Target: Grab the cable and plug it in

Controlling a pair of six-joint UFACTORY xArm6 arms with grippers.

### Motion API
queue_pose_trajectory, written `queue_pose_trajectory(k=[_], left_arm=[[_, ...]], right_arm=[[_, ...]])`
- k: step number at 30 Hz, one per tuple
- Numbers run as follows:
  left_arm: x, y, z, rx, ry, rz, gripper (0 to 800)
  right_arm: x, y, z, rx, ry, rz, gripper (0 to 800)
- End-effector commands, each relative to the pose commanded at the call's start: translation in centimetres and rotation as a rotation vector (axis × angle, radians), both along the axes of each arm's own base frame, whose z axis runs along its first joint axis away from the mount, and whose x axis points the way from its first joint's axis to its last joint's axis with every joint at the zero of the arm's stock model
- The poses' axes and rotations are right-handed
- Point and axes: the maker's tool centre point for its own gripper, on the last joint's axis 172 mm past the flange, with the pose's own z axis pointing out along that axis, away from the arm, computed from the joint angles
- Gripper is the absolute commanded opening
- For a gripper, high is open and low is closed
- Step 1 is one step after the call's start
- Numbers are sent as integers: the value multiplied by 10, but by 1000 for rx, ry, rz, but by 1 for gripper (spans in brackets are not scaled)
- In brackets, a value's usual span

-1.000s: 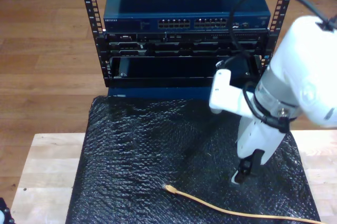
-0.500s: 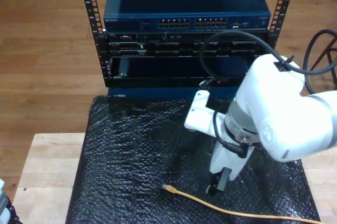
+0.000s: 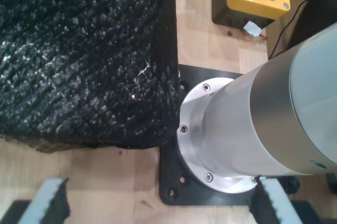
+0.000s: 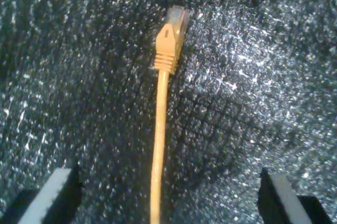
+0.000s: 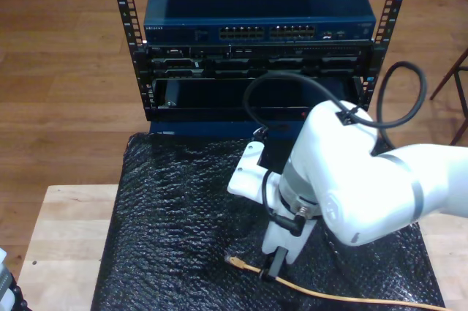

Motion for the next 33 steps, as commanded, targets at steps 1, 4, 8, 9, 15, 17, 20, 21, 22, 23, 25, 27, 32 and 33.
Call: queue_pose_trajectory(k=[1, 4, 8, 9, 15, 17, 20, 21, 22, 23, 25, 27, 32, 33], left_arm=[[0, 0, 0, 0, 0, 0, 800], [0, 0, 0, 0, 1, 1, 800], [0, 0, 0, 2, 0, 1, 800], [0, 0, 0, 2, 0, 1, 800], [0, 0, 0, -1, 2, 1, 800], [0, 0, 0, 0, 1, 1, 800], [0, 0, 0, -1, 1, 0, 800], [0, 0, 0, -1, 1, 0, 800], [-1, -1, 0, -1, 1, 0, 800], [-1, -1, 0, -1, 1, 0, 800], [-1, -1, 0, -1, 1, 0, 800], [0, 0, 0, -1, 1, 0, 800], [-1, -1, 0, -3, 1, -1, 800], [-1, -1, 0, -3, 1, -1, 800]], right_arm=[[-1, 2, -1, -2, 4, -12, 786], [-1, 3, -9, -15, 24, -24, 786], [-1, 7, -23, -38, 53, -16, 786], [-3, 11, -27, -44, 60, -7, 784], [-2, 32, -41, -66, 83, 35, 783], [2, 35, -44, -68, 86, 35, 780], [3, 37, -49, -76, 93, 39, 742], [3, 38, -50, -78, 94, 40, 735], [4, 39, -50, -78, 94, 42, 723], [4, 39, -52, -82, 94, 47, 691], [8, 39, -49, -87, 80, 57, 671], [10, 39, -48, -93, 72, 65, 635], [10, 38, -48, -96, 69, 68, 571], [11, 38, -48, -98, 68, 70, 561]])
